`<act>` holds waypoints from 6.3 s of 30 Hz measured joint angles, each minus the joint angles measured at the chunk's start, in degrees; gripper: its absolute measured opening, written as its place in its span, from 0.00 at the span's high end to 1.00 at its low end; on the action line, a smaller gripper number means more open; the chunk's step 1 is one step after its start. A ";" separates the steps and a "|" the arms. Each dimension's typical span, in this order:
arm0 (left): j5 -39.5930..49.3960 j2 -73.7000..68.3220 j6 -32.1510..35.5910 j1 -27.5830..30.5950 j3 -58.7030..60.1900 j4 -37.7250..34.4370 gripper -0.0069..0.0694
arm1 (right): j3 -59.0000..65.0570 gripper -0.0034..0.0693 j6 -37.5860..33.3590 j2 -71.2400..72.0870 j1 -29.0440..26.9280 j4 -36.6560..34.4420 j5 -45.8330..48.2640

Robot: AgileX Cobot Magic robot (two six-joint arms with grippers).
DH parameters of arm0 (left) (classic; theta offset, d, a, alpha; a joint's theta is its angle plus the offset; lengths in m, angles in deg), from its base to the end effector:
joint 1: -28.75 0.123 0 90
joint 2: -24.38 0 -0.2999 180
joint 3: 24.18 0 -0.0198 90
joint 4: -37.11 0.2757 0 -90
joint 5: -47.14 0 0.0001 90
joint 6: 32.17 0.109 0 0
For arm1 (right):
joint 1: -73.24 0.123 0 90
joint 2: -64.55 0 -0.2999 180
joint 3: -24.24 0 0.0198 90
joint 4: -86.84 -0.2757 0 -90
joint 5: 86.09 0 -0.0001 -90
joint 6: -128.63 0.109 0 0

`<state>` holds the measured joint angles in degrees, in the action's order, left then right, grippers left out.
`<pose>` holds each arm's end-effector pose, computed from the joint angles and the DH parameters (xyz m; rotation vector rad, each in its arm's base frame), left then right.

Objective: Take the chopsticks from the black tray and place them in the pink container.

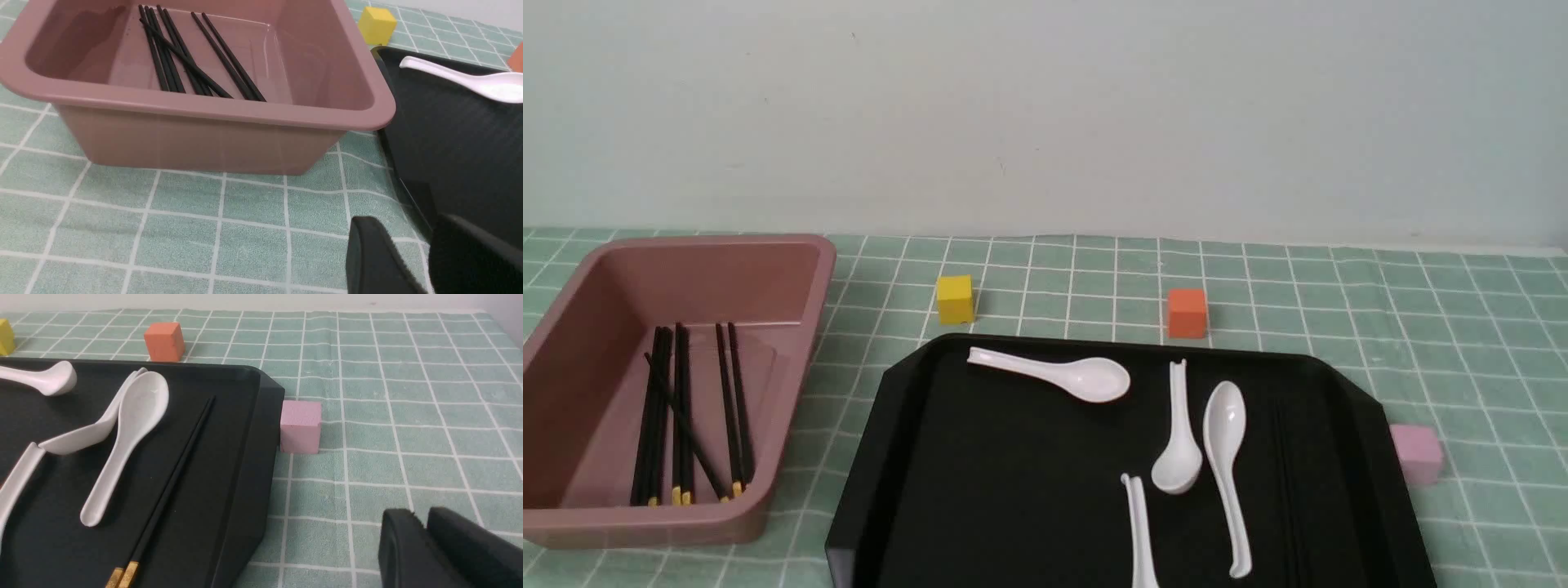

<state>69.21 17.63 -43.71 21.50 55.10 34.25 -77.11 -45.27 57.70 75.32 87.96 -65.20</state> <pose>0.0785 -0.0121 0.1632 -0.1019 1.8927 -0.2733 0.0801 0.0021 0.1693 0.0530 1.8568 0.0800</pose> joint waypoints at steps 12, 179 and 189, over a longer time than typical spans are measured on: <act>0.00 0.00 0.00 0.00 0.00 0.00 0.60 | 0.00 0.79 0.00 0.00 0.00 0.01 0.00; 0.04 0.00 0.00 0.00 0.00 0.00 0.60 | -157.21 0.97 -0.91 -119.87 47.85 -8.99 51.67; 0.04 0.00 0.00 0.00 0.00 0.00 0.60 | -126.05 0.97 -2.63 -88.95 47.85 -7.27 51.78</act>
<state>69.24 17.63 -43.71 21.50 55.10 34.24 -203.16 -47.90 -31.24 123.18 80.69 -13.42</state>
